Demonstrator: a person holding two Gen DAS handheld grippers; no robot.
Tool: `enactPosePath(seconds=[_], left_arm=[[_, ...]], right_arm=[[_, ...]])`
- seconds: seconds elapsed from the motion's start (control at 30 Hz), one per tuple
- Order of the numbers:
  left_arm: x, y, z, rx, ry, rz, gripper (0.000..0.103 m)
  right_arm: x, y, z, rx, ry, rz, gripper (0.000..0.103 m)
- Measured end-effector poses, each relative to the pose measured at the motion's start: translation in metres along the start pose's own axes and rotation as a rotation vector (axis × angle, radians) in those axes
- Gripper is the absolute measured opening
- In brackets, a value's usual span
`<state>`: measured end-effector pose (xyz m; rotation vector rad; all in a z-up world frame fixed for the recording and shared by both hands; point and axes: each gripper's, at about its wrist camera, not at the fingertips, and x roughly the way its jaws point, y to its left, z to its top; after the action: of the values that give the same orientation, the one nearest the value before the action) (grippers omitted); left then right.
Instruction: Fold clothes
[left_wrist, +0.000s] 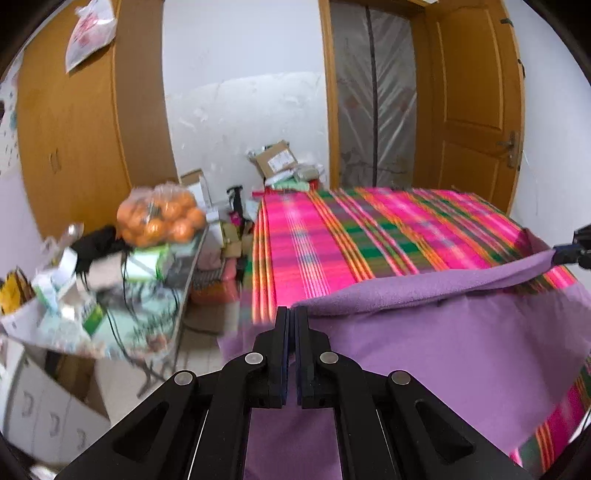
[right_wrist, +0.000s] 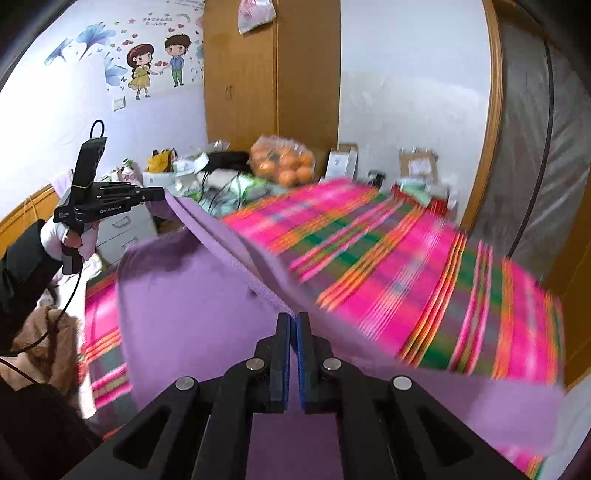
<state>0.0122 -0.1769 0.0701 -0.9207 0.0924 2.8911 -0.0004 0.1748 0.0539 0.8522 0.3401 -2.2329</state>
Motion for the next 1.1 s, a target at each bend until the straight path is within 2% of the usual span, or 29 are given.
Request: enactPosePath(seconds=[0.2, 0.3, 0.4, 0.5, 0.57, 0.6, 0.67, 0.73, 0.87, 1.1], left_arm=[[0.002, -0.007, -0.055, -0.071, 0.09, -0.022, 0.003], [0.0, -0.008, -0.072, -0.109, 0.117, -0.02, 0.003], [-0.008, -0.001, -0.086, -0.197, 0.131, -0.019, 0.005], [-0.016, 0.007, -0.094, -0.307, 0.128, -0.025, 0.017], [-0.021, 0.014, -0.096, -0.393, 0.115, -0.04, 0.026], [-0.022, 0.018, -0.095, -0.445, 0.103, -0.056, 0.028], [-0.022, 0.026, -0.093, -0.541, 0.081, -0.088, 0.041], [-0.017, 0.032, -0.091, -0.62, 0.072, -0.109, 0.043], [0.001, 0.04, -0.089, -0.722, 0.113, -0.089, 0.043], [0.01, 0.04, -0.084, -0.755, 0.125, -0.046, 0.043]], right_arm=[[0.027, 0.014, -0.059, 0.085, 0.116, 0.03, 0.004], [0.034, 0.015, -0.077, 0.118, 0.156, 0.023, 0.005], [0.035, 0.012, -0.087, 0.151, 0.176, 0.021, 0.005], [0.03, 0.01, -0.092, 0.162, 0.176, 0.017, 0.015], [0.026, 0.01, -0.092, 0.143, 0.17, 0.001, 0.027], [0.025, 0.011, -0.09, 0.124, 0.165, -0.009, 0.028], [0.024, 0.015, -0.086, 0.082, 0.155, -0.026, 0.03], [0.025, 0.02, -0.083, 0.032, 0.147, -0.039, 0.033], [0.036, 0.03, -0.075, -0.045, 0.153, -0.058, 0.033], [0.051, 0.037, -0.073, -0.116, 0.176, -0.054, 0.033]])
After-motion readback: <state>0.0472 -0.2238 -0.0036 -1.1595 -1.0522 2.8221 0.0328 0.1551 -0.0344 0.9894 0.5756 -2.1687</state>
